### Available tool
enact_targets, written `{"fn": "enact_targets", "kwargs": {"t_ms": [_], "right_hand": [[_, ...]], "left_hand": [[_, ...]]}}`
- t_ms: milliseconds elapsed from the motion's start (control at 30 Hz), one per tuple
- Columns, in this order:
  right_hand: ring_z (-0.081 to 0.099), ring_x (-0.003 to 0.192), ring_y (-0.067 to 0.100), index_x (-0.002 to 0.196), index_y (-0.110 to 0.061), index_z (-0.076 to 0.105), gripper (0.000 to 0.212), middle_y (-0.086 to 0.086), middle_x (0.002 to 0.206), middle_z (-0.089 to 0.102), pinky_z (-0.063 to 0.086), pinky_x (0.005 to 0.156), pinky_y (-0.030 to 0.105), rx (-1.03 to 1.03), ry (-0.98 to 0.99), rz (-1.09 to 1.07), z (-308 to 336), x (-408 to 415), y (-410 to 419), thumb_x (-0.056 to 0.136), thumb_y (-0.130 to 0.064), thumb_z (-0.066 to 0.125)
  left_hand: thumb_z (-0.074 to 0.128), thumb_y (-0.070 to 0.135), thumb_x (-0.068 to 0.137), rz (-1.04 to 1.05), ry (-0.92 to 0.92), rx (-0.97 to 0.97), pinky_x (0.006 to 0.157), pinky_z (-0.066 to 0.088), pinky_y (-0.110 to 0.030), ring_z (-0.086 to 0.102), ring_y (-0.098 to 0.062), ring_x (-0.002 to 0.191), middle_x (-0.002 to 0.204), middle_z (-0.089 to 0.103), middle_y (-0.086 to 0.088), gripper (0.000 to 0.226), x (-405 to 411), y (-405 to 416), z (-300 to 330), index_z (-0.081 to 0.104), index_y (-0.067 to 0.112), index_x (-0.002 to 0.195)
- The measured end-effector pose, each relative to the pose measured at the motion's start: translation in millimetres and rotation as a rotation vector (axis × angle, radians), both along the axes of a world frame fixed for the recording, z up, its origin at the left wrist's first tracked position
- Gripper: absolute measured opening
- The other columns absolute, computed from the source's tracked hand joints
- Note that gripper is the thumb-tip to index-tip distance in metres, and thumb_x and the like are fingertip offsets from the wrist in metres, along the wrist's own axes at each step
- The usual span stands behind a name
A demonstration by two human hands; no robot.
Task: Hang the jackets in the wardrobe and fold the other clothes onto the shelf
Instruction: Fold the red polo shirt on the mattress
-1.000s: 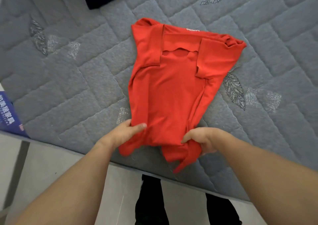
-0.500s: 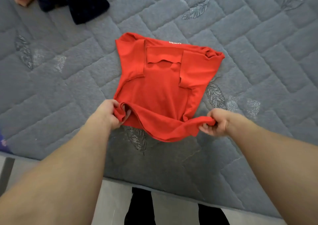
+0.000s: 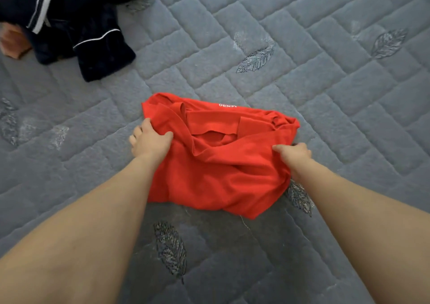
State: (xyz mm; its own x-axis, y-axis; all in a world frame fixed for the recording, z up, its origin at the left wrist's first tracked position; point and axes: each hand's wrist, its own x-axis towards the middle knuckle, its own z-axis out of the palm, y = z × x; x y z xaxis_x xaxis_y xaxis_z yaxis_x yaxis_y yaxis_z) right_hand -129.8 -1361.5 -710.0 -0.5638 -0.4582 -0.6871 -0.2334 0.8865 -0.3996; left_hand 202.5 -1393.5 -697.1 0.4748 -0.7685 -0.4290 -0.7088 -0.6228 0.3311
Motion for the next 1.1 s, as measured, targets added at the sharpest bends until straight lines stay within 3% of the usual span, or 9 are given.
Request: {"fn": "enact_targets", "kwargs": {"t_ms": [133, 267, 400, 533, 733, 767, 800, 867, 1100], "right_hand": [[0.060, 0.108, 0.039, 0.109, -0.002, 0.063, 0.036, 0.023, 0.115, 0.065, 0.048, 0.091, 0.040, -0.071, 0.089, 0.208, 0, -1, 2, 0.090, -0.033, 0.061], [0.060, 0.103, 0.044, 0.099, -0.002, 0.061, 0.040, 0.028, 0.108, 0.065, 0.045, 0.082, 0.044, -0.111, 0.430, 0.484, 24, -6, -5, 0.098, -0.038, 0.042], [0.060, 0.100, 0.046, 0.094, -0.002, 0.060, 0.041, 0.030, 0.105, 0.064, 0.045, 0.079, 0.044, -0.261, 0.562, 0.358, 38, -18, -41, 0.102, -0.035, 0.037], [0.055, 0.091, 0.033, 0.072, -0.011, 0.046, 0.044, 0.020, 0.091, 0.058, 0.036, 0.076, 0.038, -0.343, 0.288, 0.030, 26, -19, -82, 0.103, -0.041, 0.038], [0.061, 0.093, 0.032, 0.102, 0.005, 0.064, 0.060, 0.014, 0.103, 0.069, 0.043, 0.079, 0.039, -0.373, -0.020, -0.219, -8, 0, -60, 0.095, -0.053, 0.048], [0.049, 0.117, 0.033, 0.103, 0.001, 0.066, 0.053, 0.013, 0.103, 0.069, 0.045, 0.081, 0.039, -0.420, -0.118, -0.247, -9, 0, -52, 0.095, -0.050, 0.051], [0.039, 0.089, 0.007, 0.100, -0.008, 0.066, 0.041, 0.006, 0.098, 0.065, 0.046, 0.082, 0.038, -0.451, -0.256, -0.290, -8, 0, -46, 0.094, -0.047, 0.054], [0.062, 0.099, 0.018, 0.104, -0.014, 0.067, 0.030, 0.004, 0.108, 0.068, 0.049, 0.091, 0.036, -0.469, -0.509, -0.389, -5, -1, -29, 0.094, -0.042, 0.058], [0.072, 0.092, 0.019, 0.113, -0.008, 0.067, 0.028, 0.007, 0.107, 0.074, 0.054, 0.093, 0.042, -0.038, -0.828, -0.243, 5, 23, 73, 0.087, -0.019, 0.065]], "left_hand": [[0.056, 0.035, 0.092, -0.132, -0.177, -0.141, 0.100, 0.036, -0.046, 0.045, -0.040, 0.119, 0.124, 0.052, -0.021, 0.030, -3, -5, -8, 0.060, 0.012, 0.111], [0.041, 0.025, 0.099, 0.115, -0.020, -0.358, 0.088, 0.038, -0.045, 0.054, -0.042, 0.106, 0.110, 0.061, -0.027, 0.024, 3, -23, 4, 0.054, 0.005, 0.101], [0.037, 0.023, 0.100, 0.307, 0.054, -0.488, 0.073, 0.026, -0.038, 0.055, -0.040, 0.094, 0.100, 0.061, -0.026, 0.016, 13, -56, 13, 0.043, 0.011, 0.092], [0.036, 0.030, 0.102, 0.292, 0.039, -0.324, 0.082, 0.036, -0.039, 0.057, -0.040, 0.105, 0.112, 0.063, -0.023, 0.030, 22, -78, -6, 0.050, 0.005, 0.110], [0.039, 0.033, 0.102, 0.091, -0.079, -0.102, 0.093, 0.042, -0.046, 0.056, -0.045, 0.115, 0.124, 0.060, -0.027, 0.040, 15, -66, -44, 0.047, 0.004, 0.128], [0.038, 0.033, 0.102, 0.086, -0.105, -0.110, 0.092, 0.042, -0.047, 0.057, -0.046, 0.113, 0.123, 0.060, -0.027, 0.039, 14, -64, -45, 0.047, 0.004, 0.127], [0.038, 0.033, 0.102, 0.083, -0.115, -0.116, 0.091, 0.043, -0.047, 0.057, -0.046, 0.112, 0.122, 0.060, -0.028, 0.039, 14, -64, -43, 0.048, 0.004, 0.126], [0.039, 0.034, 0.102, 0.082, -0.098, -0.122, 0.092, 0.042, -0.047, 0.056, -0.046, 0.113, 0.122, 0.060, -0.029, 0.040, 15, -64, -38, 0.048, 0.004, 0.127], [0.041, 0.046, 0.098, 0.215, -0.032, 0.028, 0.098, 0.041, -0.047, 0.055, -0.045, 0.117, 0.124, 0.059, -0.031, 0.052, 20, -1, -22, 0.049, 0.001, 0.123]]}}
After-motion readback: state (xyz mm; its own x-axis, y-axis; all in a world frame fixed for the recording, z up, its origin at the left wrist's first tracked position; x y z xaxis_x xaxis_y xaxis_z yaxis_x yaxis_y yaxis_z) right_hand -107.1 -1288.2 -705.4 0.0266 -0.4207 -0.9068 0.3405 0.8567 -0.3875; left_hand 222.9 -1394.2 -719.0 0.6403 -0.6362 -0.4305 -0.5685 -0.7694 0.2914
